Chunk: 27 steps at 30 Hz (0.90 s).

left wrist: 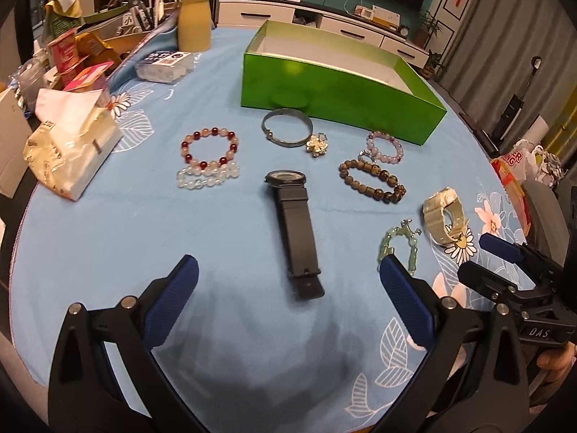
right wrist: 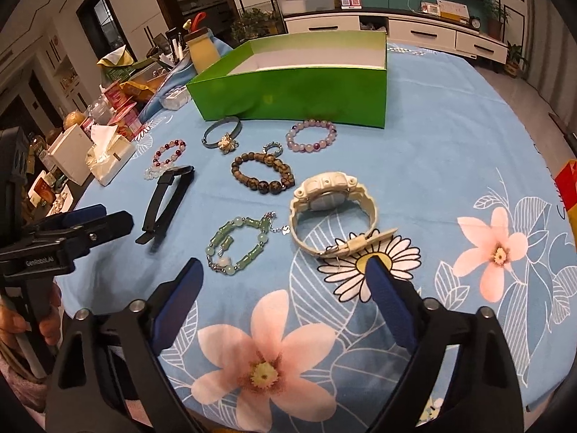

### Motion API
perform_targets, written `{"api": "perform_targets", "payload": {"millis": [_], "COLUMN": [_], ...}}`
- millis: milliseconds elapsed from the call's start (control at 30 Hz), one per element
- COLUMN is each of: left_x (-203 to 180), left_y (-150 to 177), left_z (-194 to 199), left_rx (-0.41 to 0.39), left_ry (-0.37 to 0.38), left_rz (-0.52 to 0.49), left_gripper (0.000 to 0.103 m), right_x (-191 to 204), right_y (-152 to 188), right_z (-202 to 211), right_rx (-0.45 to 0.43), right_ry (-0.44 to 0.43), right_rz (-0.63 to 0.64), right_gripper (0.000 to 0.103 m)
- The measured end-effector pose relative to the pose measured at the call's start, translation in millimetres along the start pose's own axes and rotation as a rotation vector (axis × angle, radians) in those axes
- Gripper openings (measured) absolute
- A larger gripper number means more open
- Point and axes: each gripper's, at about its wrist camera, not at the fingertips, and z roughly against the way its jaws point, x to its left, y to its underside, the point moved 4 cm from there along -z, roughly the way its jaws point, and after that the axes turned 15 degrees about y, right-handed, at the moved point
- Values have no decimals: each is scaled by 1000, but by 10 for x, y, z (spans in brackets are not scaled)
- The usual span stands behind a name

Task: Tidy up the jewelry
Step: 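Grasp the black strap watch with the left tool while the right tool grasps the green jade bracelet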

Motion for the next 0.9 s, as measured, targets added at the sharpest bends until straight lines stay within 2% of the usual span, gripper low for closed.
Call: {"api": "perform_targets", "payload": {"millis": [133,300,400,467,500,533,600,700,833,900], "left_x": [-5,19,6,-4,-6,-1,14,64,105,125], "left_y": [-32,-81,-81,-72,-68,-68,-64,-59,-68,-77], "left_z": [-65,-212,-319,-386,-402,-419,-445,-459,-447,-439], "left_rx": [7,29,55,71,73,75,78,70,57,52], "left_ry": [-12,-35,-34,-34,-36,-38,-44,-60,-67,-57], "left_rz": [-12,-31,-46,-56,-58,-60,-61,-54,-53,-48], "left_gripper": [100,87,72,56,52,45,41,35,18,18], "right_x": [2,95,236,327,362,408,475,543,605,632], "right_y": [-40,-70,-24,19,36,51,59,49,55,67], "right_z": [-15,0,-56,-106,-133,-161,-176,-209,-303,-325], "right_rx": [-9,-13,16,39,48,54,51,41,42,15], "right_ry": [-4,-77,-119,-147,-153,-160,-166,-131,-80,-57], "right_rz": [-1,20,55,74,83,93,106,135,165,184], "right_gripper": [88,81,69,61,57,56,55,55,55,55]}}
